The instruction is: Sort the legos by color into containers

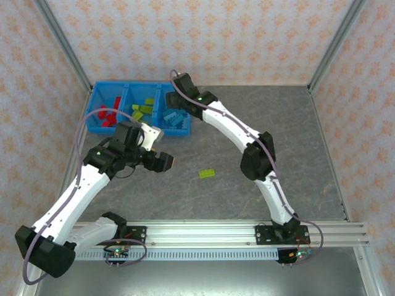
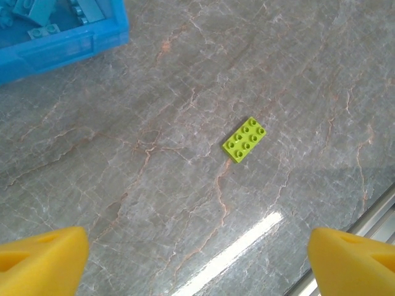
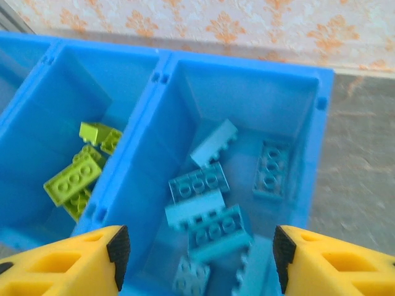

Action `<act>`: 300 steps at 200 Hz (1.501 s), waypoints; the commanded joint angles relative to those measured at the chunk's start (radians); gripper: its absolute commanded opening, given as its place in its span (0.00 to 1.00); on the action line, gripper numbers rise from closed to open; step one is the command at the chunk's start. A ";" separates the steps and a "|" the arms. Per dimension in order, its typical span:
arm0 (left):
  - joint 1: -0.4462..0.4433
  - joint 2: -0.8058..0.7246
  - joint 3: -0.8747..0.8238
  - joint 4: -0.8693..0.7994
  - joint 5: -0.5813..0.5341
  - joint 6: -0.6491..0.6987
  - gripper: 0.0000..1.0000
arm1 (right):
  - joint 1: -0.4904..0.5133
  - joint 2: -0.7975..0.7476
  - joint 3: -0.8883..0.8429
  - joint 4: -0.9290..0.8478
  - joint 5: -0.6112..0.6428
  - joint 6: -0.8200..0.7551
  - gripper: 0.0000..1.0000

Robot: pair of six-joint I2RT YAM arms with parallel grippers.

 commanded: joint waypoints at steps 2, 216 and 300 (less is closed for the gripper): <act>-0.079 0.019 0.036 -0.012 -0.037 -0.042 0.93 | 0.004 -0.247 -0.144 -0.100 0.001 0.008 0.66; -0.496 1.011 0.408 0.061 -0.397 0.007 0.51 | 0.002 -1.547 -1.286 -0.348 -0.014 0.390 0.88; -0.453 0.792 0.277 0.175 -0.362 -0.051 0.26 | 0.003 -1.497 -1.293 -0.286 -0.137 0.382 0.89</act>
